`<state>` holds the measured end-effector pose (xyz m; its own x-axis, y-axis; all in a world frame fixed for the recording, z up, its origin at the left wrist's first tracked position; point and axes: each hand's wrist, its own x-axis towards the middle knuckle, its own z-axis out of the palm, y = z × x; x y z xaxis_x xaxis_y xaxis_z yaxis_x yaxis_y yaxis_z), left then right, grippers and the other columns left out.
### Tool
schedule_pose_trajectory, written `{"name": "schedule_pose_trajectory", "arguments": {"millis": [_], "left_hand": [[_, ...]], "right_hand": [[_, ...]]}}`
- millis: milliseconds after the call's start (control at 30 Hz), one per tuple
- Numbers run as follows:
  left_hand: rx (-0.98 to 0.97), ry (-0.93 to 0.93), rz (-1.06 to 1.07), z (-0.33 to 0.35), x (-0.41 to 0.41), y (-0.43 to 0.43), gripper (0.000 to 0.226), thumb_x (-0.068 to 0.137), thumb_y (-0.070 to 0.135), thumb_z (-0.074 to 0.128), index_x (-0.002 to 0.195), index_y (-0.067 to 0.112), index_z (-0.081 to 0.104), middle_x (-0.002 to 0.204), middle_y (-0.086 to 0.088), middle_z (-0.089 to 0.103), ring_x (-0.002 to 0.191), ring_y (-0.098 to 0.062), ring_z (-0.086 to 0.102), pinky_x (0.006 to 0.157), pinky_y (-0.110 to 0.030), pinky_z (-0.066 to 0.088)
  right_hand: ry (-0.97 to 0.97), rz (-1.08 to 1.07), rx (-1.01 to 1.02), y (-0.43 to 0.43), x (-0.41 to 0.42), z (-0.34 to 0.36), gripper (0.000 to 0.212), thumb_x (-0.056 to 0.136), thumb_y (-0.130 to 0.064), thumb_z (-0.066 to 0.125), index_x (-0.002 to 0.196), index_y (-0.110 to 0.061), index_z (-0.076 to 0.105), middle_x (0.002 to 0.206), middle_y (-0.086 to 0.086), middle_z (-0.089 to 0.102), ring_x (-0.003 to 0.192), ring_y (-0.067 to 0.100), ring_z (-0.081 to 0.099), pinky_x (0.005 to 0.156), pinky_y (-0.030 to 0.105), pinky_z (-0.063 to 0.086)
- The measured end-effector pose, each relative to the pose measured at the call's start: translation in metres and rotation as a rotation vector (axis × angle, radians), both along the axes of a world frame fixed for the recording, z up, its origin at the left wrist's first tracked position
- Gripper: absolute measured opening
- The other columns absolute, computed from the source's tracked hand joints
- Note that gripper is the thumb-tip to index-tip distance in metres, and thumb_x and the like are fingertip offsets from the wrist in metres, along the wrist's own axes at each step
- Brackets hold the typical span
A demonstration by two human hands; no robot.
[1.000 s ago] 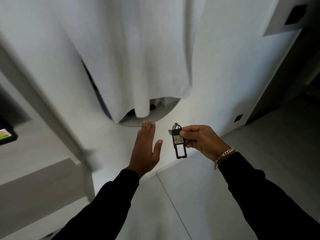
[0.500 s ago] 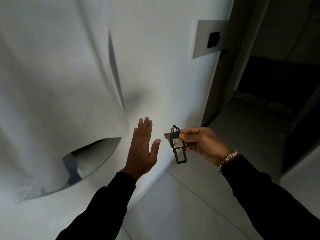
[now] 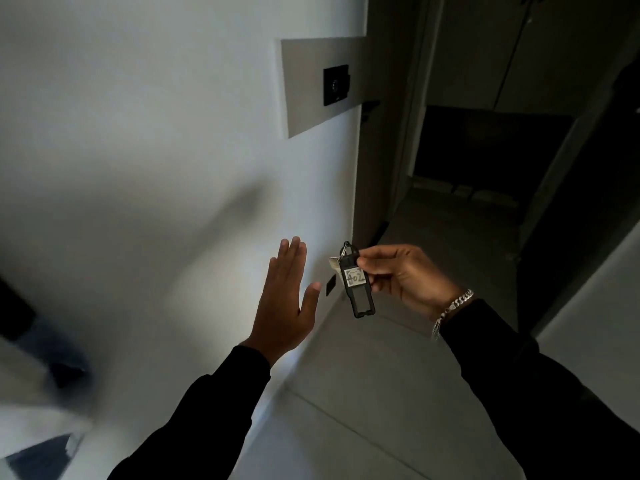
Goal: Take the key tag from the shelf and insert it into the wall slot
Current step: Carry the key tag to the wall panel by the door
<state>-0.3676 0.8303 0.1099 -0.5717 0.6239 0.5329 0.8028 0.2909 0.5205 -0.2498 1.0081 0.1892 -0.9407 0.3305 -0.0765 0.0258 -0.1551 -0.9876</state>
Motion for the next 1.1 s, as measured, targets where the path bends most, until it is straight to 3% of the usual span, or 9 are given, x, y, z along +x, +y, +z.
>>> {"name": "schedule_pose_trajectory", "arguments": {"millis": [367, 667, 833, 1000, 1100], "left_hand": [[-0.017, -0.02, 0.058, 0.027, -0.058, 0.189, 0.065, 0.099, 0.035, 0.035, 0.155, 0.009, 0.015, 0.167, -0.007, 0.013, 0.156, -0.019, 0.0, 0.128, -0.052, 0.011], [0.063, 0.014, 0.133, 0.015, -0.17, 0.286, 0.066, 0.099, 0.038, 0.034, 0.155, 0.009, 0.015, 0.167, -0.007, 0.012, 0.156, -0.015, -0.001, 0.129, -0.048, 0.009], [0.097, 0.048, 0.182, 0.031, -0.252, 0.339, 0.066, 0.1, 0.038, 0.035, 0.155, 0.009, 0.014, 0.167, -0.007, 0.012, 0.155, -0.013, -0.002, 0.129, -0.045, 0.006], [0.137, 0.18, 0.238, 0.073, -0.317, 0.378, 0.067, 0.099, 0.039, 0.033, 0.154, 0.006, 0.017, 0.167, -0.01, 0.013, 0.156, -0.018, 0.0, 0.129, -0.045, 0.004], [0.2, 0.275, 0.32, 0.093, -0.348, 0.395, 0.064, 0.099, 0.033, 0.037, 0.153, 0.003, 0.021, 0.166, -0.013, 0.017, 0.156, -0.024, 0.003, 0.129, -0.049, 0.005]], "right_hand": [[-0.02, 0.019, -0.009, 0.194, -0.058, 0.016, 0.02, 0.084, 0.0, 0.064, 0.103, 0.006, 0.068, 0.074, 0.008, 0.065, 0.056, 0.008, 0.057, 0.047, 0.015, 0.05], [0.0, 0.089, 0.043, 0.309, -0.176, 0.011, 0.013, 0.082, -0.001, 0.066, 0.091, -0.006, 0.074, 0.077, 0.009, 0.069, 0.057, 0.008, 0.06, 0.047, 0.015, 0.05], [-0.022, 0.134, 0.197, 0.359, -0.26, 0.023, 0.013, 0.082, -0.002, 0.067, 0.092, -0.005, 0.074, 0.076, 0.005, 0.071, 0.063, 0.012, 0.059, 0.05, 0.017, 0.049], [0.088, 0.18, 0.53, 0.401, -0.334, 0.06, 0.013, 0.081, 0.0, 0.07, 0.093, -0.004, 0.074, 0.066, -0.008, 0.072, 0.053, -0.002, 0.061, 0.05, 0.014, 0.048], [0.256, 0.157, 0.843, 0.423, -0.38, 0.082, 0.015, 0.081, -0.003, 0.072, 0.094, -0.009, 0.075, 0.079, -0.004, 0.072, 0.076, 0.007, 0.069, 0.071, 0.025, 0.058]]}}
